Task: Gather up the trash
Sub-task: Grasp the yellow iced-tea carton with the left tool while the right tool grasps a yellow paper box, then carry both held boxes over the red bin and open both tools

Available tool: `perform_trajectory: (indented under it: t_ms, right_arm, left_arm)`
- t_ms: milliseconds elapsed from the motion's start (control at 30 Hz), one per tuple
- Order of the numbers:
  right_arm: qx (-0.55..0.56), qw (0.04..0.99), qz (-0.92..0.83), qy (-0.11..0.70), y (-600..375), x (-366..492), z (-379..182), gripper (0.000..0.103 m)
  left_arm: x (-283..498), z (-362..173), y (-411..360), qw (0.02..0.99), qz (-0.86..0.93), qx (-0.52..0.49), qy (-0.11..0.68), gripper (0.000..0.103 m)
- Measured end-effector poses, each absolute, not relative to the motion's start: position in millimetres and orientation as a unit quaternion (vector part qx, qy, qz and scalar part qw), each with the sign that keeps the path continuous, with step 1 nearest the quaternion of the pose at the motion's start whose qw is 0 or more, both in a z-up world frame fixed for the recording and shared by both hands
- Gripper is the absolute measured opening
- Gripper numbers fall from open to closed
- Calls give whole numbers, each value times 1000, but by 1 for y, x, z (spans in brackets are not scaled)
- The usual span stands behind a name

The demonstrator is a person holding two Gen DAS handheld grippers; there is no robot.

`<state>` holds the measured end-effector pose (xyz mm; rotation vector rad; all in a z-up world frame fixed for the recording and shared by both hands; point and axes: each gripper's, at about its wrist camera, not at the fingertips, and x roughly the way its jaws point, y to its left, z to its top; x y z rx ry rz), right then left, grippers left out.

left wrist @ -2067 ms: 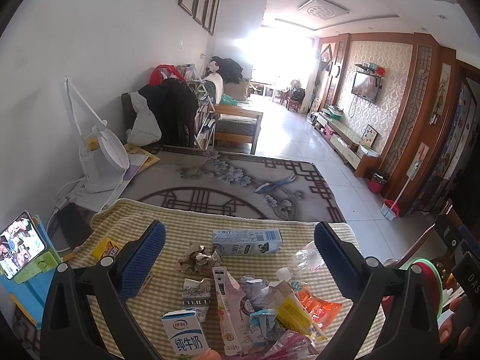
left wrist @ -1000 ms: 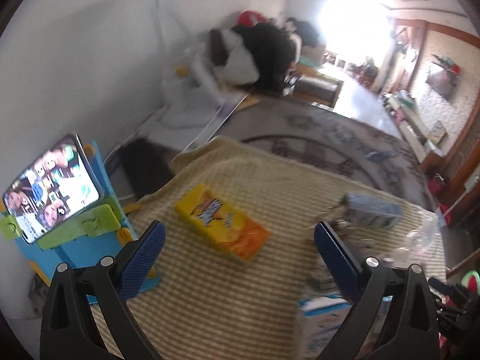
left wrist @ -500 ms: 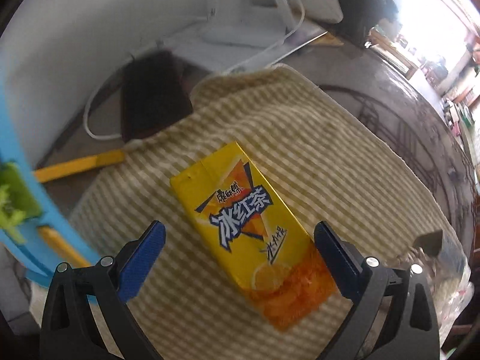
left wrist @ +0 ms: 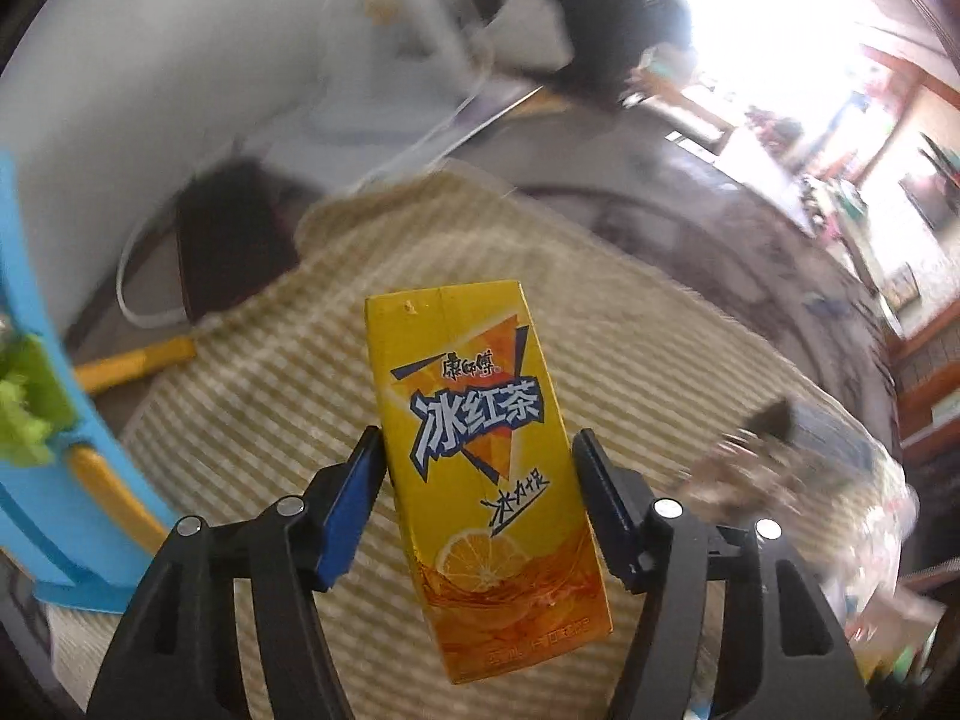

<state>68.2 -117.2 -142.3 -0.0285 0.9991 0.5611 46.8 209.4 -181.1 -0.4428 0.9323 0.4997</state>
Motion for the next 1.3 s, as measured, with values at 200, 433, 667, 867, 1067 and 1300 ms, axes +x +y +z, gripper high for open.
perform_trajectory:
  t_ms: [200, 433, 667, 867, 1067, 1300]
  right_arm:
    - [4, 875, 260, 409, -136, 54, -103, 19]
    - [15, 907, 245, 342, -185, 45, -68, 19]
    - [26, 920, 227, 318, -260, 46, -50, 19]
    - [40, 928, 190, 318, -343, 52, -50, 19]
    - [65, 935, 124, 327, -425, 56, -63, 19]
    - [90, 932, 33, 350, -511, 52, -90, 20]
  left_arm:
    - [25, -117, 142, 900, 178, -128, 377, 61]
    - [17, -68, 64, 929, 113, -105, 335, 61]
    - [22, -54, -29, 938, 60, -100, 327, 61]
    - [32, -60, -96, 936, 29, -102, 335, 61]
    - [37, -65, -165, 934, -7, -87, 346, 61]
    - [49, -76, -253, 918, -107, -72, 376, 61]
